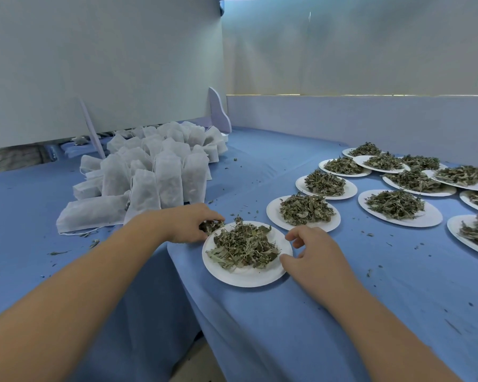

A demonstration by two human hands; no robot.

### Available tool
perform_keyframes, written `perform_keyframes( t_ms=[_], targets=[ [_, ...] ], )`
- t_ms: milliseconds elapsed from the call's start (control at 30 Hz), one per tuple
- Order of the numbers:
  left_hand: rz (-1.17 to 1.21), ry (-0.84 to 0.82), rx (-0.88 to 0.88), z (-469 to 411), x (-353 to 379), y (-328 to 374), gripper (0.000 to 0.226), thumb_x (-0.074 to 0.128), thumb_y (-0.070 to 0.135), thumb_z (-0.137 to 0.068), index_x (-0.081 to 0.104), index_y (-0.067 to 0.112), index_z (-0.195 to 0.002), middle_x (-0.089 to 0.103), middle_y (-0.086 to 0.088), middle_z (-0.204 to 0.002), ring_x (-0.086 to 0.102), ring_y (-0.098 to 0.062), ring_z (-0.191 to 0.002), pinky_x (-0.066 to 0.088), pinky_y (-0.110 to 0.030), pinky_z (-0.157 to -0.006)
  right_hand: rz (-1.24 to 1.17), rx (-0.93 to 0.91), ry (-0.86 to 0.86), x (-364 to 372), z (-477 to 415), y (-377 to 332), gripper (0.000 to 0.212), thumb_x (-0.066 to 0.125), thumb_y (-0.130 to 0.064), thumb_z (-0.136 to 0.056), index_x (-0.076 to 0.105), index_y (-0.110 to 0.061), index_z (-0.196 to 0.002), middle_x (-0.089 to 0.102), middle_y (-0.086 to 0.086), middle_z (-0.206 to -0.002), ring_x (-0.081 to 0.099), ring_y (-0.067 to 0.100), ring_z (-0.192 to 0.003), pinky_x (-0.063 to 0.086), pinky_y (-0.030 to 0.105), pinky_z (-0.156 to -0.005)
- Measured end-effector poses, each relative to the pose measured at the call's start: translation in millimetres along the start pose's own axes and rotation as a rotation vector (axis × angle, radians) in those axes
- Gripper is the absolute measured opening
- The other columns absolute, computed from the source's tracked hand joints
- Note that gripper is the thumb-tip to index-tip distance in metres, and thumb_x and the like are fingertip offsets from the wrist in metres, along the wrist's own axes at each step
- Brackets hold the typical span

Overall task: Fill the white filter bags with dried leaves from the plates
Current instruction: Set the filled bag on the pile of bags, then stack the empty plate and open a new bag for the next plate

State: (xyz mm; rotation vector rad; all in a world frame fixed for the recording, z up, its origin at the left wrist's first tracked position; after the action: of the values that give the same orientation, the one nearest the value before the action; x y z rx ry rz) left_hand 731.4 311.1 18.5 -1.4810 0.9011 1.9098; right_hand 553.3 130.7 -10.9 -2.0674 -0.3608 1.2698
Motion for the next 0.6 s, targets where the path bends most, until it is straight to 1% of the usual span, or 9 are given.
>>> perform_keyframes(
  t_ms=[67,133,200,267,333,433,467,533,600],
  targets=[
    [-0.035,0.021,-0.012,-2.7,1.2,0.3,0.050,0.055,0.022,-0.096,0.041,0.034,-0.142,0.045,0.003,-0.126,0.044,-0.005,-0.096,0.036,-0.026,-0.094,-0.003,0.010,0.008,1.0,-0.6,0.2,0.028,0.067,-0.022,-0.080,0.051,-0.036,-0.098,0.047,-0.013,-0.102,0.050,-0.002,-0.074,0.030,0.006,-0.060],
    [-0.045,0.037,-0.013,-3.9,2.0,1.4,0.053,0.054,0.024,-0.097,0.037,0.033,-0.146,0.045,0.002,-0.128,0.043,-0.009,-0.107,0.035,-0.029,-0.101,-0.018,0.022,0.016,0.6,-0.8,0.1,0.029,0.067,-0.019,-0.079,0.051,-0.036,-0.097,0.048,-0.011,-0.102,0.050,-0.001,-0.072,0.030,0.006,-0.059],
    [-0.032,0.040,-0.012,-4.1,2.6,1.7,0.050,0.053,0.026,-0.097,0.039,0.035,-0.144,0.046,0.002,-0.126,0.045,-0.013,-0.113,0.035,-0.031,-0.103,-0.015,0.033,0.029,-0.1,-1.0,0.1,0.029,0.067,-0.018,-0.079,0.051,-0.035,-0.097,0.049,-0.010,-0.103,0.049,-0.001,-0.072,0.031,0.006,-0.059],
    [-0.023,0.050,-0.010,-4.2,3.2,1.7,0.041,0.053,0.027,-0.097,0.048,0.036,-0.137,0.048,0.001,-0.121,0.047,-0.013,-0.109,0.036,-0.031,-0.102,-0.005,0.050,0.047,-1.2,-1.1,0.5,0.027,0.065,-0.018,-0.080,0.052,-0.032,-0.098,0.049,-0.008,-0.104,0.048,0.000,-0.077,0.030,0.006,-0.059],
    [-0.013,0.073,-0.008,-3.6,3.7,2.0,0.034,0.052,0.027,-0.098,0.054,0.035,-0.130,0.049,0.000,-0.119,0.048,-0.013,-0.111,0.036,-0.032,-0.103,0.004,0.068,0.064,-1.8,-1.0,0.6,0.025,0.065,-0.020,-0.081,0.053,-0.030,-0.100,0.050,-0.007,-0.105,0.047,0.003,-0.079,0.029,0.008,-0.059],
    [0.003,0.121,-0.009,-1.9,5.1,3.3,0.026,0.052,0.026,-0.098,0.059,0.031,-0.123,0.051,0.002,-0.116,0.050,-0.014,-0.110,0.038,-0.032,-0.102,0.031,0.076,0.065,-0.3,-0.4,-0.8,0.025,0.065,-0.022,-0.082,0.053,-0.030,-0.102,0.048,-0.007,-0.107,0.047,0.000,-0.075,0.029,0.009,-0.057],
    [0.006,0.146,-0.002,-1.4,5.4,3.7,0.024,0.052,0.024,-0.098,0.061,0.029,-0.120,0.052,0.003,-0.113,0.051,-0.014,-0.108,0.039,-0.031,-0.099,0.038,0.079,0.062,0.8,0.0,-1.3,0.025,0.065,-0.022,-0.082,0.054,-0.029,-0.103,0.047,-0.007,-0.107,0.046,-0.002,-0.074,0.029,0.011,-0.057],
    [0.009,0.201,0.005,-0.5,6.0,3.8,0.019,0.052,0.022,-0.098,0.063,0.025,-0.114,0.055,0.005,-0.108,0.053,-0.013,-0.104,0.040,-0.028,-0.095,0.046,0.094,0.052,3.2,0.6,-2.4,0.028,0.065,-0.022,-0.082,0.054,-0.028,-0.106,0.046,-0.006,-0.109,0.046,-0.003,-0.072,0.033,0.020,-0.061],
    [0.020,0.235,-0.008,-0.6,7.0,1.5,0.016,0.052,0.020,-0.098,0.064,0.021,-0.109,0.057,0.005,-0.105,0.053,-0.014,-0.101,0.041,-0.027,-0.091,0.045,0.105,0.039,5.3,0.8,-3.1,0.030,0.066,-0.021,-0.081,0.054,-0.027,-0.108,0.045,-0.005,-0.110,0.046,-0.002,-0.071,0.034,0.023,-0.063]
  ],
)
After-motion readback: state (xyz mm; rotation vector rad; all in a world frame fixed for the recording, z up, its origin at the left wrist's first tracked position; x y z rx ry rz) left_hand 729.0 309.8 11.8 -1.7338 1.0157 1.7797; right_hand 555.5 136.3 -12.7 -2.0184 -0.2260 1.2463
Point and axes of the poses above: each hand's wrist, its own z-axis away from the middle knuckle, its own x-axis out of the palm, y = z × x, the point moved 4 cm from there along -z, towards the middle knuckle
